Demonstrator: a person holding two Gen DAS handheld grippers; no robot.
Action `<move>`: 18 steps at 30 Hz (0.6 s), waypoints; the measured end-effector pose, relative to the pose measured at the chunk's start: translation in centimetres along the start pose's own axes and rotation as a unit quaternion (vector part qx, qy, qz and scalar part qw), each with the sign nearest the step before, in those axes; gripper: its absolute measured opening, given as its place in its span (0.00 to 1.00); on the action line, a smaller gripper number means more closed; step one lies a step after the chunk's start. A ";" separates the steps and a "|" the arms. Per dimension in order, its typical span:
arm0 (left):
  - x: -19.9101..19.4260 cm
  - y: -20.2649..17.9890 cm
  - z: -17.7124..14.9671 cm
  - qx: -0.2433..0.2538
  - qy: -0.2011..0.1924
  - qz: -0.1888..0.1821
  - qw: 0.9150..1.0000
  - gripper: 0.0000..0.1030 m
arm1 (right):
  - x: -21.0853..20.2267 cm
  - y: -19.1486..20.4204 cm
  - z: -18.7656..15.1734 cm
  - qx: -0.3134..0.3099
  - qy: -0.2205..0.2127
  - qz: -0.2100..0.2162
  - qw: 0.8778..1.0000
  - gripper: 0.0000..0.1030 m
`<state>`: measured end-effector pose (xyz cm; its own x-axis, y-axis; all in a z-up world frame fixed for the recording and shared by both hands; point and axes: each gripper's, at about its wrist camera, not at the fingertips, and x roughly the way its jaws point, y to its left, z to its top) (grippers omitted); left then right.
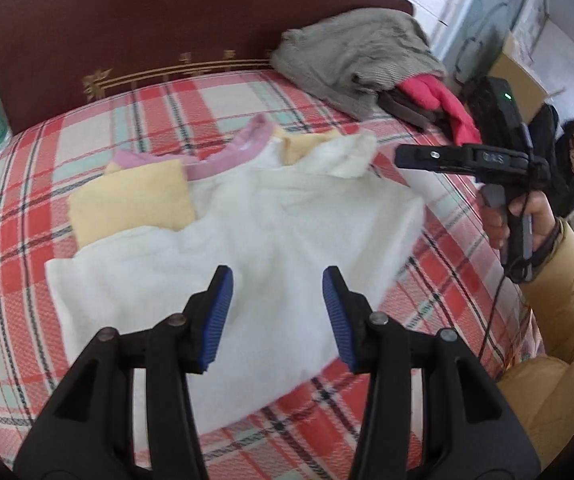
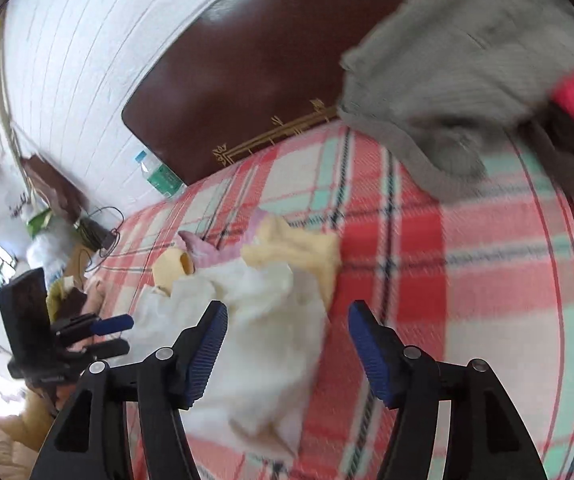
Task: Fold clothes
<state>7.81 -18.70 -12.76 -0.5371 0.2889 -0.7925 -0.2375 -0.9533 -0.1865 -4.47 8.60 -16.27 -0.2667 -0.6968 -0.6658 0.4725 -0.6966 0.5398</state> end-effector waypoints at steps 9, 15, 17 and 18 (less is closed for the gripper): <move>6.8 -11.5 -0.5 0.190 0.050 0.018 0.980 0.53 | -1.3 -1.2 -1.7 0.041 -0.015 0.038 0.998 0.68; 9.2 -11.0 0.4 0.168 0.065 0.023 0.983 0.47 | -0.2 -1.1 -1.7 0.039 0.010 0.060 0.997 0.68; 9.0 -10.2 0.7 0.149 0.058 0.028 0.987 0.25 | 0.5 -1.3 -1.5 0.045 0.019 0.067 0.997 0.68; 8.9 -9.7 0.9 0.135 0.057 0.026 0.989 0.19 | 1.0 -1.4 -1.4 0.048 0.024 0.069 0.996 0.68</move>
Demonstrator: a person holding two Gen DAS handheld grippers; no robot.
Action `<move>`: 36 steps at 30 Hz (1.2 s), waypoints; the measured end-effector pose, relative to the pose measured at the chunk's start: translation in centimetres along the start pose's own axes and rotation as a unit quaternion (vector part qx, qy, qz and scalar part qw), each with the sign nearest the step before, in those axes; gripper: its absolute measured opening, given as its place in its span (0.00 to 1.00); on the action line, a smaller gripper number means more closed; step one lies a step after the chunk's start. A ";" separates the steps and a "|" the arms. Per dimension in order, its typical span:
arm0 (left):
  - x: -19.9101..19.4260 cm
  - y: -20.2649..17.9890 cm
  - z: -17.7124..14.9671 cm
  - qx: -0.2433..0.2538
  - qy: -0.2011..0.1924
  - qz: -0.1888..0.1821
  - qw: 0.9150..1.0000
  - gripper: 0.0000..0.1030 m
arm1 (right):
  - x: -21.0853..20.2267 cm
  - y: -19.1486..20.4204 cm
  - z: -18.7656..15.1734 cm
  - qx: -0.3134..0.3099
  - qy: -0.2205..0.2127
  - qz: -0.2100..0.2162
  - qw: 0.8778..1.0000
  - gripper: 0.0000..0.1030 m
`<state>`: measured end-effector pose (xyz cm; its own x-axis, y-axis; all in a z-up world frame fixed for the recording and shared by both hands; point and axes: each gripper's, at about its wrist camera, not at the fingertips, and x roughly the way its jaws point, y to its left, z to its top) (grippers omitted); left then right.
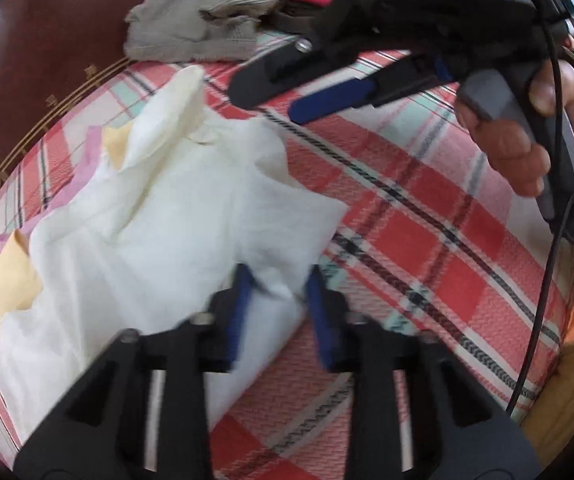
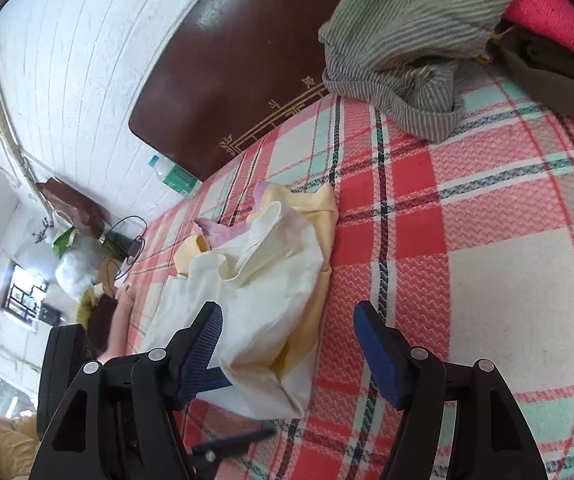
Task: Fold clothes
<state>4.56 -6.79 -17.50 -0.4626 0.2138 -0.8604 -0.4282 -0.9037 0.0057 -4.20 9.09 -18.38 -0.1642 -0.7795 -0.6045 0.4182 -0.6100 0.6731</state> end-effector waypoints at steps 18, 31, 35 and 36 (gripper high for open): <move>-2.4 7.7 -3.2 -0.249 -0.065 -0.165 0.952 0.09 | 6.1 3.9 2.4 -0.004 0.033 0.018 0.999 0.09; -12.0 14.1 -9.9 -0.341 -0.200 -0.161 0.904 0.08 | 12.3 19.9 4.1 -0.103 0.039 0.058 0.992 0.09; -11.6 16.3 -14.2 -0.396 -0.185 -0.138 0.889 0.08 | 18.5 22.4 1.9 -0.120 0.095 0.031 0.988 0.13; -11.4 16.6 -15.2 -0.409 -0.182 -0.136 0.884 0.09 | 20.0 22.6 1.2 -0.117 0.116 0.031 0.986 0.17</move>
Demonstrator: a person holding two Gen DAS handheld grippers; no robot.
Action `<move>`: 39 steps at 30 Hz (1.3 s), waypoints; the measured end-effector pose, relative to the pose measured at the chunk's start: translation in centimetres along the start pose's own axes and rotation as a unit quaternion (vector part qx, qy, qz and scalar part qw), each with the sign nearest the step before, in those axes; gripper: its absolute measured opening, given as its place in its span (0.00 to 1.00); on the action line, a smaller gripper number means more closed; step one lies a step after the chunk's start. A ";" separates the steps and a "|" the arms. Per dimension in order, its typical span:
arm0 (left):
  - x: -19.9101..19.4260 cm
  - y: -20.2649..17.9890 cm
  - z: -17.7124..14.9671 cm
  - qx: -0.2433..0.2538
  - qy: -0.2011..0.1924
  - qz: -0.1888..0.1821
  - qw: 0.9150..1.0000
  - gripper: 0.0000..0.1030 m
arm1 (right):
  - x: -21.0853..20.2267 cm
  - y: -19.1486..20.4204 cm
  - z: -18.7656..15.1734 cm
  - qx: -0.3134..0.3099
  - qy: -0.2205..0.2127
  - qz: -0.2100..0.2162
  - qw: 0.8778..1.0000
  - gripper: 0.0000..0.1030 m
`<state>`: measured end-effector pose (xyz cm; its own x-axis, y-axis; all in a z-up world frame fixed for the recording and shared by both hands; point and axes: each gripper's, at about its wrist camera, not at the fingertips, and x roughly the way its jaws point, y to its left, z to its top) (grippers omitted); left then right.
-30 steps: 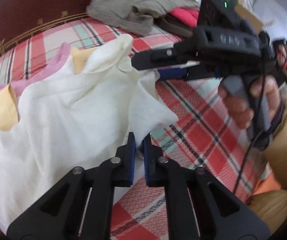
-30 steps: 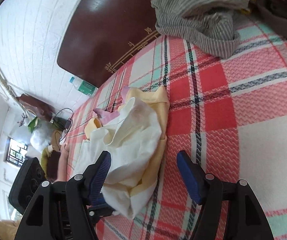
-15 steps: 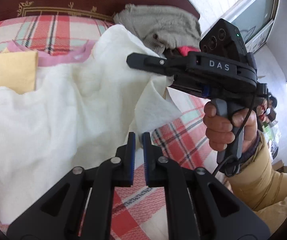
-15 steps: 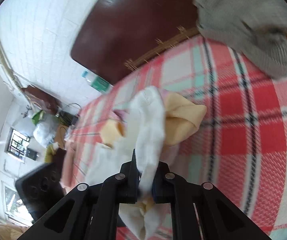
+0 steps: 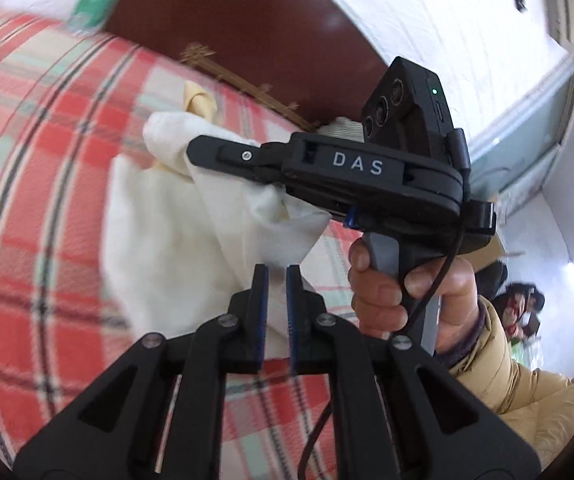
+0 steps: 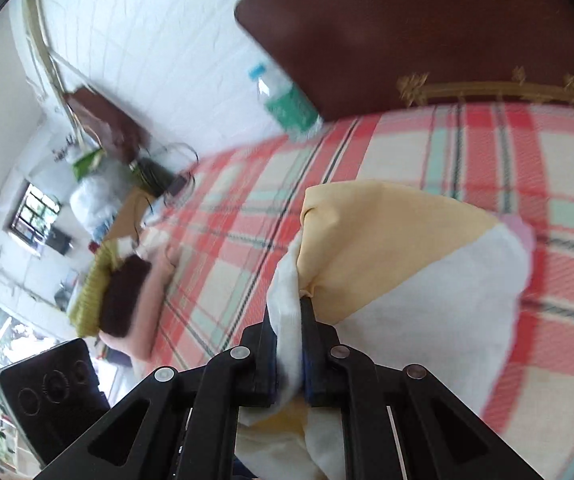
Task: Fold clothes
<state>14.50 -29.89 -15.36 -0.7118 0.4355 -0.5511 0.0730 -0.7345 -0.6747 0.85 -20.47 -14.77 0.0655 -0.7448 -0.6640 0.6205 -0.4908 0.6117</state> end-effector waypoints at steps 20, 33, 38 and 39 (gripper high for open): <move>-6.8 4.3 -1.3 -0.008 -0.046 0.087 0.995 0.49 | 1.9 5.3 -10.0 -0.261 0.028 -0.153 0.953 0.46; -2.5 5.2 -0.7 -0.020 0.038 0.096 0.994 0.78 | -8.9 -4.2 -5.3 -0.060 -0.075 -0.086 0.992 0.71; -1.1 5.6 -1.5 -0.044 0.066 0.064 0.995 0.78 | -6.4 -8.6 -2.9 0.019 -0.045 -0.054 0.997 0.71; -1.0 5.5 -1.4 -0.041 0.065 0.064 0.995 0.78 | -5.5 -8.9 -2.5 0.025 -0.039 -0.043 0.998 0.71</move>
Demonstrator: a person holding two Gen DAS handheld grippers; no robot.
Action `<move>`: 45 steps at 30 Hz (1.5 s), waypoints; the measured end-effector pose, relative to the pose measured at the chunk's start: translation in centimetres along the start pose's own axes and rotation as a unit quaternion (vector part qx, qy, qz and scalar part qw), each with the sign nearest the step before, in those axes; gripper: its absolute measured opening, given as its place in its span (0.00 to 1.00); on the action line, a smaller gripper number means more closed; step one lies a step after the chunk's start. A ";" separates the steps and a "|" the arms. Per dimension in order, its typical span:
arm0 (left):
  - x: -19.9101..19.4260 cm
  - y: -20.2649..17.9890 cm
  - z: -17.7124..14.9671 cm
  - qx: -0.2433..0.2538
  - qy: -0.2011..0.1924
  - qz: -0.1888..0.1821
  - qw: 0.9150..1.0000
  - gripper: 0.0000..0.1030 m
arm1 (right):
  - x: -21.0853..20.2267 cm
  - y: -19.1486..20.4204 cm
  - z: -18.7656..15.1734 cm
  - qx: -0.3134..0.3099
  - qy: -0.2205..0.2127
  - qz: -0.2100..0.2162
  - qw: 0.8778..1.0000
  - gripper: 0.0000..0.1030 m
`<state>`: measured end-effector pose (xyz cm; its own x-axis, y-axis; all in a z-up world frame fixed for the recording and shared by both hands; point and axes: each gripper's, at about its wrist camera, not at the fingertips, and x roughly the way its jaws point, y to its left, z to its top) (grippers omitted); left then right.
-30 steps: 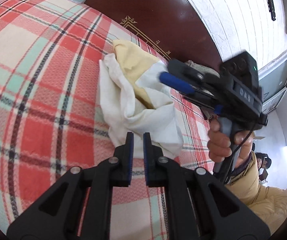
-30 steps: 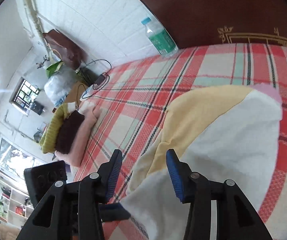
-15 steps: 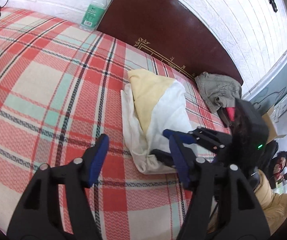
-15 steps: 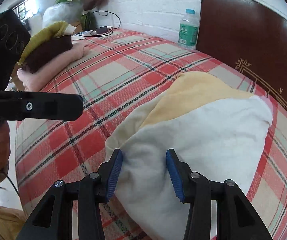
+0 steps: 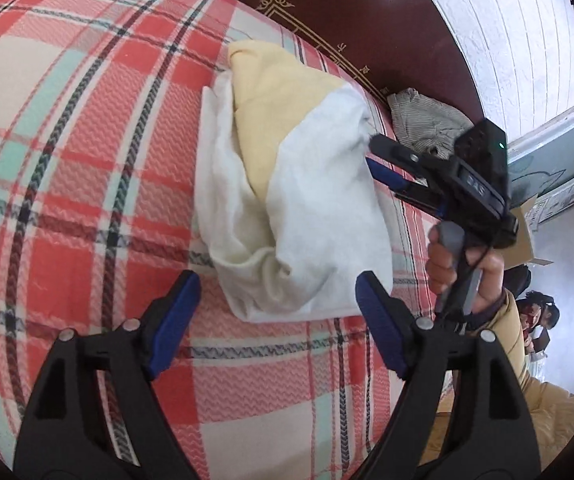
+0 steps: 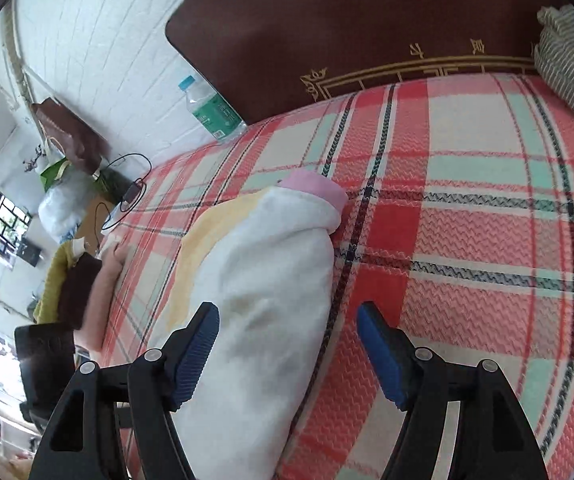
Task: Fold clothes
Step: 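Grasp the folded T-shirt bundle with both grippers, then carry the folded T-shirt with both grippers onto the green sweater stack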
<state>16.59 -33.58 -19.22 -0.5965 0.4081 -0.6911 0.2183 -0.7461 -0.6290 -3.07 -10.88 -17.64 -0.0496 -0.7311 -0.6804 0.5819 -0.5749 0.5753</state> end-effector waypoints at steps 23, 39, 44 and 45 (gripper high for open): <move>-17.9 1.1 2.0 0.031 -0.142 -0.048 0.988 0.23 | 1.1 16.1 5.8 -0.033 -0.013 0.182 0.983 0.12; -46.4 14.7 -1.9 -0.092 -0.349 0.204 0.910 0.23 | 19.2 49.5 7.3 -0.110 0.075 0.352 0.926 0.17; -43.1 21.2 -3.6 -0.168 -0.304 0.238 0.907 0.23 | 26.2 49.6 3.9 -0.139 0.137 0.266 0.944 0.28; -41.8 21.9 -4.0 -0.176 -0.296 0.246 0.906 0.23 | 27.4 49.1 3.6 -0.139 0.142 0.245 0.949 0.31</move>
<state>49.39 -64.90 -5.53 -0.6469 -0.3593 -0.6726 0.7410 -0.5043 -0.4434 21.28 -60.42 -6.38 0.4800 -0.7348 -0.4791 0.6726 -0.0424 0.7388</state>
